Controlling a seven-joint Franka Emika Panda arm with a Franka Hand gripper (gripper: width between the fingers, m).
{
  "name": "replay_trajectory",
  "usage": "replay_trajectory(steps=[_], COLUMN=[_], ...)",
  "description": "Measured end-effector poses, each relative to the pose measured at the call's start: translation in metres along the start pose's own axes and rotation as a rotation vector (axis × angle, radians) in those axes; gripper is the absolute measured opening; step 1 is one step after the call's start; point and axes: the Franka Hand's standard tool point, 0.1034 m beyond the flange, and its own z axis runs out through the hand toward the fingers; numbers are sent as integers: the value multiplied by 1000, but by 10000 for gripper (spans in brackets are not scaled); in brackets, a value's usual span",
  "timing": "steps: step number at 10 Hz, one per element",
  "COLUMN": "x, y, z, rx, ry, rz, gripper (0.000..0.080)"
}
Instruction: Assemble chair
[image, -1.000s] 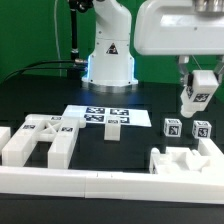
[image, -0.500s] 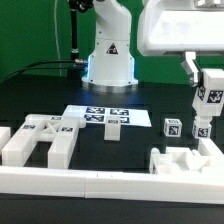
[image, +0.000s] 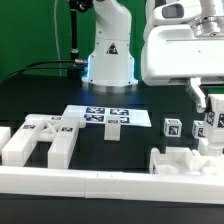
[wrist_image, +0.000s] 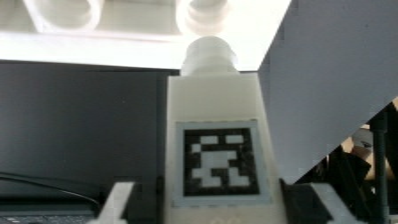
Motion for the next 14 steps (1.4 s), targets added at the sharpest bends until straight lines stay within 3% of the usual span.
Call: replay_trajectory(steps=[3,14], x=[-14,-26], y=[0,-2], z=[14,34], rx=[-5,-7], ry=[-33,-41], rz=[10,5], gripper=[286,286])
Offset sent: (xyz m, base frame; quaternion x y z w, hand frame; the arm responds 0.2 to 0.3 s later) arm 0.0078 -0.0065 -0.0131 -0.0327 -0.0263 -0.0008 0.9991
